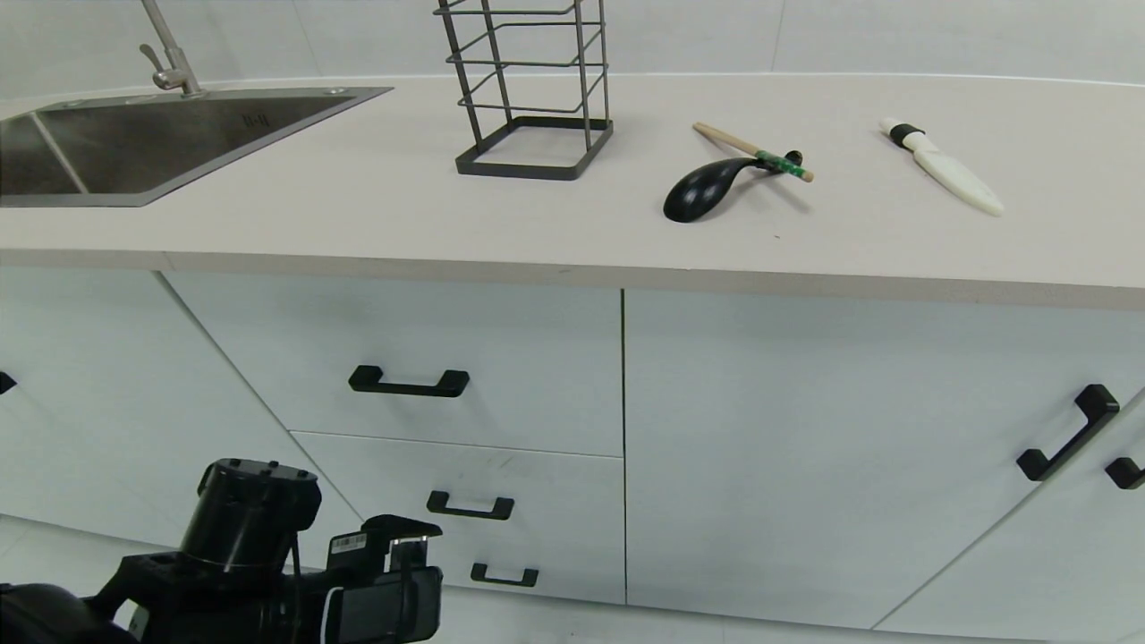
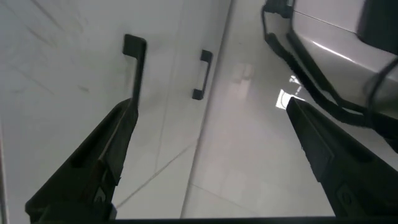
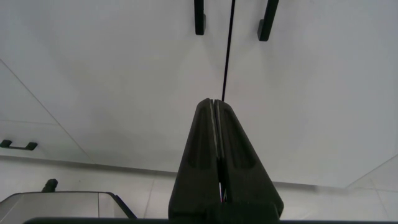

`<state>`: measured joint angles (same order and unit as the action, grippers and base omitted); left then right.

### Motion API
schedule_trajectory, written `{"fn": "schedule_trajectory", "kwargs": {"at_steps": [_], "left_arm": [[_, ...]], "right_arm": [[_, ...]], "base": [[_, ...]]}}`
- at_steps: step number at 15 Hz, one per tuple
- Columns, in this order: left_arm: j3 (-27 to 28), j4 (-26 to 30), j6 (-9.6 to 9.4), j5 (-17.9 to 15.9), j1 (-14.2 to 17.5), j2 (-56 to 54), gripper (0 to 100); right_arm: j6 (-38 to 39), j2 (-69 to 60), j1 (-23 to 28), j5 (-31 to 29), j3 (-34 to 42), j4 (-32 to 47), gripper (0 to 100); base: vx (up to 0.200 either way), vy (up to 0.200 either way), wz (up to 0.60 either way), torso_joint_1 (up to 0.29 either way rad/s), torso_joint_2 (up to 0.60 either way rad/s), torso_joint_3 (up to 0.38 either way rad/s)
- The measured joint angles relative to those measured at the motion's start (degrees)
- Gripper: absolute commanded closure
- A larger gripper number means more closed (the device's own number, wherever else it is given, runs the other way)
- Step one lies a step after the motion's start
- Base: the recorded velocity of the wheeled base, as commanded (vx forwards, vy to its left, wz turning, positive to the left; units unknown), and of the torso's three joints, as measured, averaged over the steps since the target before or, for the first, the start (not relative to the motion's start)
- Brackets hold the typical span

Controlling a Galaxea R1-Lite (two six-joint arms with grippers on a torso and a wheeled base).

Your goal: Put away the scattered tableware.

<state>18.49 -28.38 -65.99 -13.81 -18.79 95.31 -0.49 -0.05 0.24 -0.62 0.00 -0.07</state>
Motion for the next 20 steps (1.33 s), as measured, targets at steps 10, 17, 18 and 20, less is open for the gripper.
{"fn": "schedule_trajectory", "kwargs": {"at_steps": [10, 17, 18, 20], "left_arm": [[-0.63, -19.74, 1.76, 2.27, 1.06, 15.14, 0], [-0.13, -25.95, 1.67, 4.21, 1.95, 20.65, 0], [0.18, -27.19, 1.65, 4.24, 1.97, 21.26, 0], [0.39, -29.1, 1.76, 4.29, 2.0, 22.58, 0]], "right_arm": [[0.0, 0.0, -0.02, 0.0, 0.0, 0.0, 100], [0.02, 0.0, 0.0, 0.02, 0.0, 0.0, 100], [0.05, 0.0, 0.0, 0.0, 0.0, 0.0, 100], [0.0, 0.0, 0.0, 0.02, 0.0, 0.0, 100]], "base": [[0.0, 0.0, 0.0, 0.0, 0.0, 0.0], [0.0, 0.0, 0.0, 0.0, 0.0, 0.0], [0.0, 0.0, 0.0, 0.0, 0.0, 0.0], [0.0, 0.0, 0.0, 0.0, 0.0, 0.0]]}}
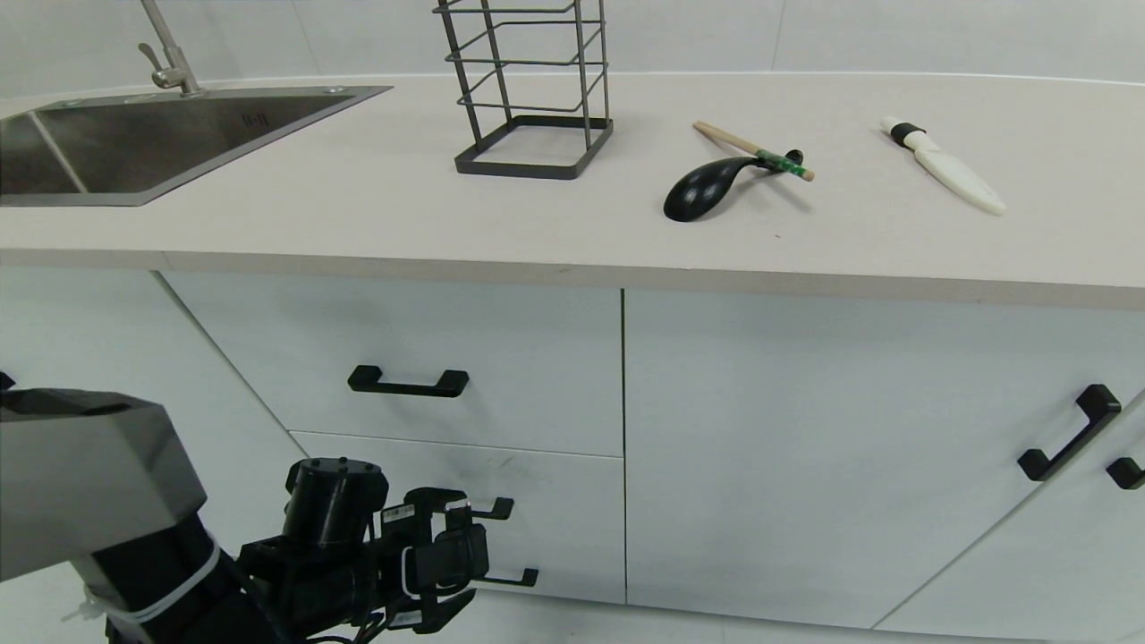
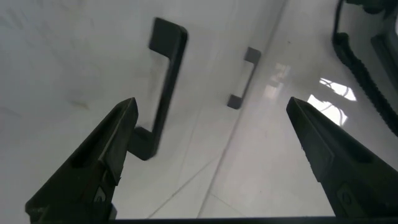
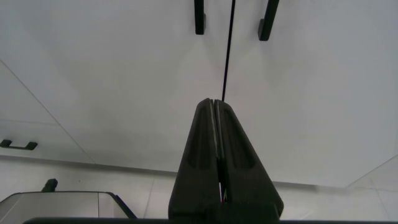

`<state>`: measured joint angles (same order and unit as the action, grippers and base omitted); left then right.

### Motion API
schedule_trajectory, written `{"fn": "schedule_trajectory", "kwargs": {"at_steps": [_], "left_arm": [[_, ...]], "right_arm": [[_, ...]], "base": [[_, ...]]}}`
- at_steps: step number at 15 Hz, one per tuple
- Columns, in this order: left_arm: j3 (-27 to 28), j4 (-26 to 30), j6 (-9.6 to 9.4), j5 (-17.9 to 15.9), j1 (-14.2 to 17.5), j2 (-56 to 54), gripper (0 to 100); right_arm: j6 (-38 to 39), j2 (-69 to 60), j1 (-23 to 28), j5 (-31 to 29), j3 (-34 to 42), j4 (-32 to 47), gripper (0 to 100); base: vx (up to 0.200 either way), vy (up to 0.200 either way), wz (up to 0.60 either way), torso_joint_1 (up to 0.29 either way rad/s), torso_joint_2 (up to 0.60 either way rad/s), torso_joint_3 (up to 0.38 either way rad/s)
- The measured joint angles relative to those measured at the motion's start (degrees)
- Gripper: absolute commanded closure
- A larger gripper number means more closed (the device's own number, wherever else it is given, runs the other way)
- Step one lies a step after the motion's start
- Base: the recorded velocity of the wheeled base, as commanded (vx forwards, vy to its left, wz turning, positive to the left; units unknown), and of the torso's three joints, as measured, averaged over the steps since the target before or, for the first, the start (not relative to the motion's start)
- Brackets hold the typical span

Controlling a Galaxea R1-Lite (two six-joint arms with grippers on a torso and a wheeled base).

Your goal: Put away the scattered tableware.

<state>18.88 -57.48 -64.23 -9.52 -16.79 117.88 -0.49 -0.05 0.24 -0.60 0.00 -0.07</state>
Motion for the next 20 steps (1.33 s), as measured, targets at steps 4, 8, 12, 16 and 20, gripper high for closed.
{"fn": "schedule_trajectory", "kwargs": {"at_steps": [4, 8, 12, 16, 20], "left_arm": [[0.82, -3.08, 0.05, 0.13, 0.0, 3.36, 0], [3.22, -2.88, 0.07, 0.06, -0.02, 5.96, 0], [3.41, -3.39, -0.06, -0.05, 0.0, 7.61, 0], [1.82, -3.89, -0.13, -0.13, -0.11, 8.39, 0], [-0.72, -3.39, -0.15, -0.4, -0.21, 8.02, 0]], "right_arm": [[0.0, 0.0, 0.02, 0.0, 0.0, 0.0, 100], [0.0, 0.0, 0.0, 0.0, 0.0, 0.0, 100], [0.0, 0.0, -0.02, -0.02, 0.0, 0.0, 100], [-0.02, 0.0, 0.0, 0.0, 0.0, 0.0, 100], [0.0, 0.0, 0.02, -0.02, 0.0, 0.0, 100]], "base": [[0.0, 0.0, 0.0, 0.0, 0.0, 0.0], [0.0, 0.0, 0.0, 0.0, 0.0, 0.0], [0.0, 0.0, 0.0, 0.0, 0.0, 0.0], [0.0, 0.0, 0.0, 0.0, 0.0, 0.0], [0.0, 0.0, 0.0, 0.0, 0.0, 0.0]]}}
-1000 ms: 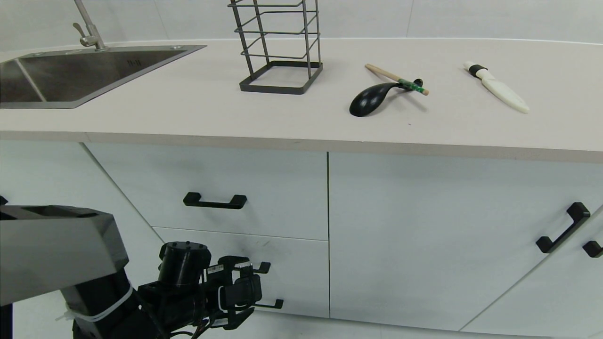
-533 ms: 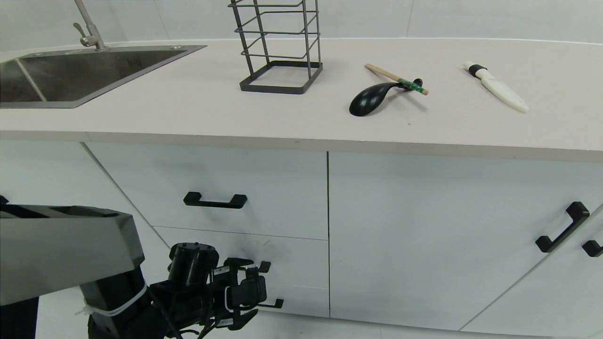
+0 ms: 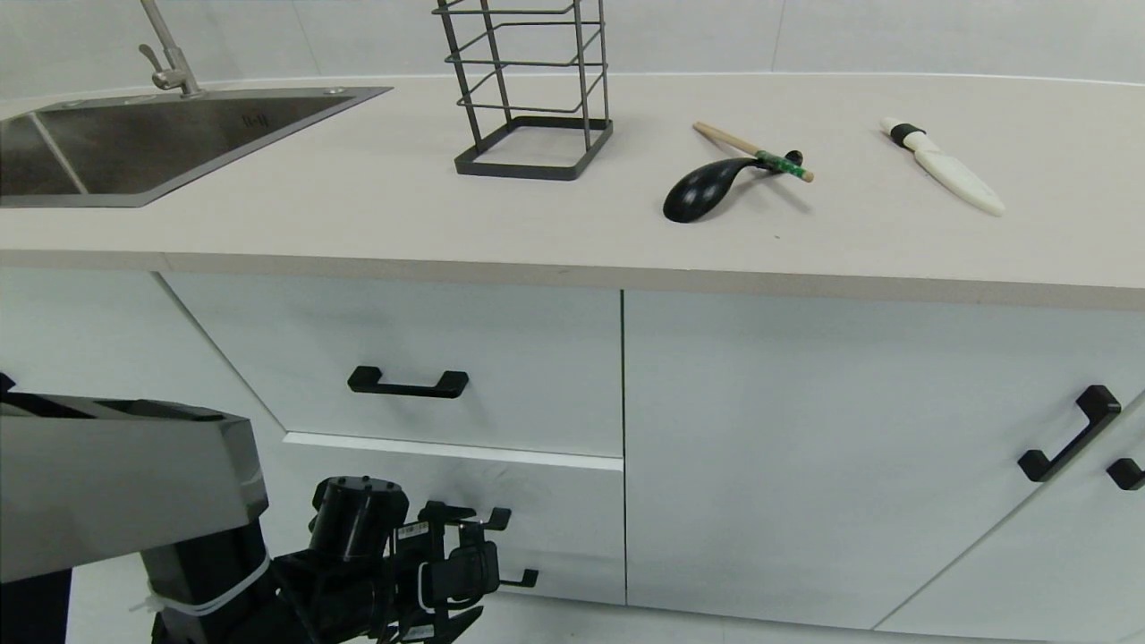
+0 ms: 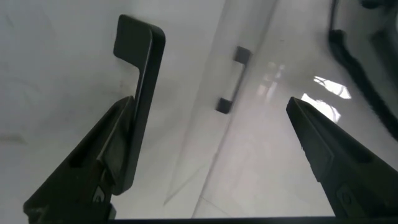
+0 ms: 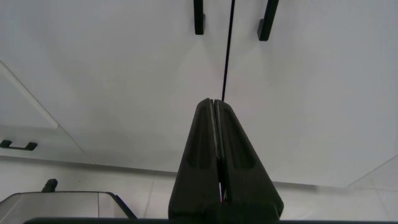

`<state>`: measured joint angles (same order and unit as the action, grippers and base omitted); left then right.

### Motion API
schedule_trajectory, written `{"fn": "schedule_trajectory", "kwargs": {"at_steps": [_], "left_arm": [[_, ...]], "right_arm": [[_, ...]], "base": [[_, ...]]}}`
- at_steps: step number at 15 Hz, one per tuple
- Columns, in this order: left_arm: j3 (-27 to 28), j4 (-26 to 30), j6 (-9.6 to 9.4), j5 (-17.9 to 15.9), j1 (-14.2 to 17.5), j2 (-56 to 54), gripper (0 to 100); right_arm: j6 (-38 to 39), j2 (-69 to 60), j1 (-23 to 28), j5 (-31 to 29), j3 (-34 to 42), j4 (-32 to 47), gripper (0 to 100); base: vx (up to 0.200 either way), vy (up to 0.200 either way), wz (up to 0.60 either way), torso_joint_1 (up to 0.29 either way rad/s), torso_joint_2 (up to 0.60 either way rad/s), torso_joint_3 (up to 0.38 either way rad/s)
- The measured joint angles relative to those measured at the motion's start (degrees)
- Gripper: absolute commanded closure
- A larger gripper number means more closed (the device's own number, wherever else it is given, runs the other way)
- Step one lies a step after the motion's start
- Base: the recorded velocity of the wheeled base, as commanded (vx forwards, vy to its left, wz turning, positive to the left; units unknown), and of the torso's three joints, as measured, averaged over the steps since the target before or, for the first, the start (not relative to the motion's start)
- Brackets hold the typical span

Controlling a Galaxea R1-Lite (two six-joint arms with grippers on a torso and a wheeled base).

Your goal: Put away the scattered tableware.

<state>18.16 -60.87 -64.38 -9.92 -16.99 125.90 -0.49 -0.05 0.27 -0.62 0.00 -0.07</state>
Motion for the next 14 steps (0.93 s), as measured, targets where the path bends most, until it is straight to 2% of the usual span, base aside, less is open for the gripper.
{"fn": "schedule_trajectory", "kwargs": {"at_steps": [9, 11, 14], "left_arm": [[-0.94, 0.35, 0.26, -0.11, 0.05, -1.46, 0], [-1.99, -0.46, 0.28, -0.09, 0.05, -2.01, 0], [-5.02, -4.6, 0.35, -0.5, 0.05, -2.78, 0]], "right_arm": [[0.02, 0.0, 0.0, 0.02, 0.0, 0.0, 100], [-0.02, 0.0, 0.0, 0.0, 0.0, 0.0, 100], [0.0, 0.0, -0.02, 0.0, 0.0, 0.0, 100]], "base": [[0.0, 0.0, 0.0, 0.0, 0.0, 0.0], [0.0, 0.0, 0.0, 0.0, 0.0, 0.0], [0.0, 0.0, 0.0, 0.0, 0.0, 0.0]]}}
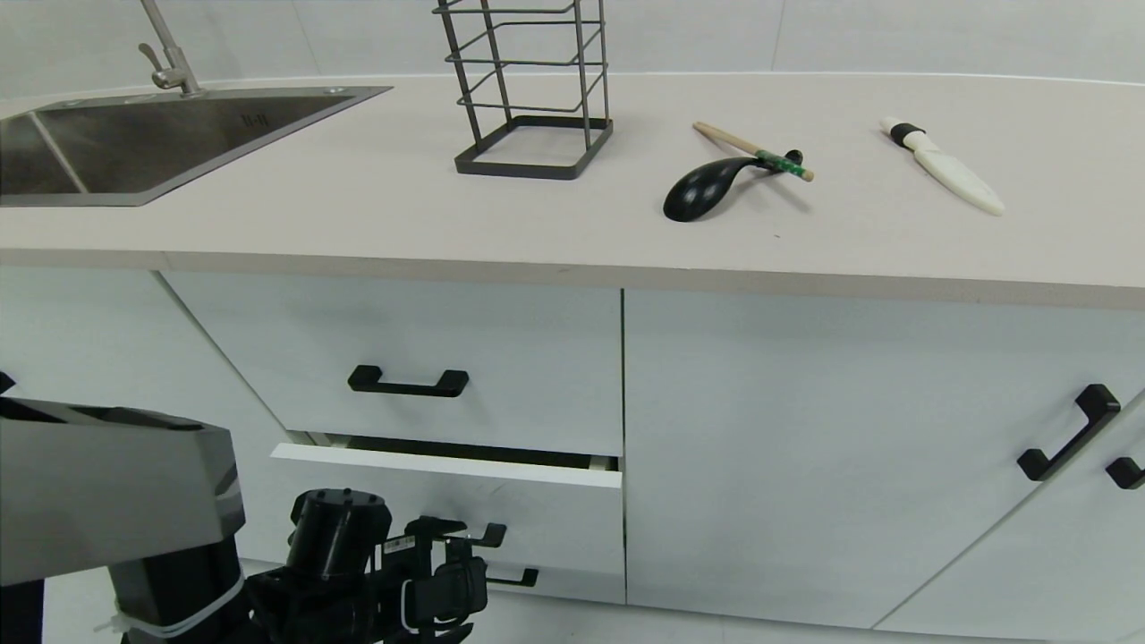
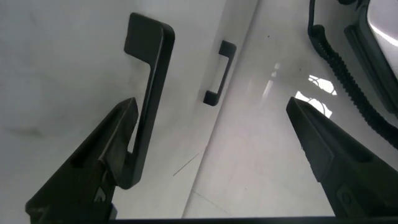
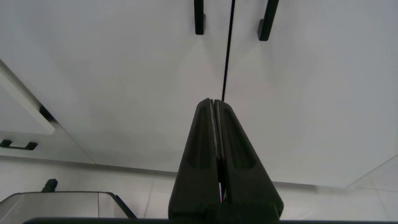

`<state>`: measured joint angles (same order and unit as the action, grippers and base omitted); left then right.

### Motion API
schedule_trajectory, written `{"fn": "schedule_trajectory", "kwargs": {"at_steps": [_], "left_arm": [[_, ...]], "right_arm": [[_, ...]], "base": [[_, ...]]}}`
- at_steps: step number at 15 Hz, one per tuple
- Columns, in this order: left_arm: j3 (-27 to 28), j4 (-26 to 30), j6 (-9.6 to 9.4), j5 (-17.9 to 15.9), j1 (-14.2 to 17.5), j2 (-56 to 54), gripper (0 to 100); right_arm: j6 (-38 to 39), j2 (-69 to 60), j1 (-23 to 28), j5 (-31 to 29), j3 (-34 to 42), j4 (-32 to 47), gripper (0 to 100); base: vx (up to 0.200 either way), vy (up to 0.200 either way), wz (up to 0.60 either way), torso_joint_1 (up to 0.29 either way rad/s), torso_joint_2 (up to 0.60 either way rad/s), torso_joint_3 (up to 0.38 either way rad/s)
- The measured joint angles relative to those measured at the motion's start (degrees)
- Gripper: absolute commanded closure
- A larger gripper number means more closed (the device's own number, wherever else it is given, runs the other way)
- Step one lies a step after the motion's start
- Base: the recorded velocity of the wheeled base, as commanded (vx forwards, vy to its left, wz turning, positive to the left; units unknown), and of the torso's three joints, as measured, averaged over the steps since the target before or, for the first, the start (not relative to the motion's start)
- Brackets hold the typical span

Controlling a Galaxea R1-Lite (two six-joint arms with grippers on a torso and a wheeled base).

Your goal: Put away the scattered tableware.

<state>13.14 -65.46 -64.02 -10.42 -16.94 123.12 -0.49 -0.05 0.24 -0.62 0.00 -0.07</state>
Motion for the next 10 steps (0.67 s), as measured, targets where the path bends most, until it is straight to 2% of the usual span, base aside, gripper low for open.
{"fn": "schedule_trajectory", "kwargs": {"at_steps": [3, 7, 10], "left_arm": [[-3.96, -3.38, 0.01, -1.95, -0.02, -2.6, 0], [-9.86, -3.47, 0.06, -2.49, -0.02, -12.15, 0], [-12.35, -1.78, 0.15, -2.63, -0.35, -21.42, 0]], "right_arm": [[0.0, 0.0, -0.02, 0.02, 0.0, 0.0, 100], [0.02, 0.0, 0.02, 0.02, 0.0, 0.0, 100], [0.02, 0.0, 0.0, 0.0, 0.0, 0.0, 100]], "base": [[0.0, 0.0, 0.0, 0.0, 0.0, 0.0], [0.0, 0.0, 0.0, 0.0, 0.0, 0.0], [0.0, 0.0, 0.0, 0.0, 0.0, 0.0]]}}
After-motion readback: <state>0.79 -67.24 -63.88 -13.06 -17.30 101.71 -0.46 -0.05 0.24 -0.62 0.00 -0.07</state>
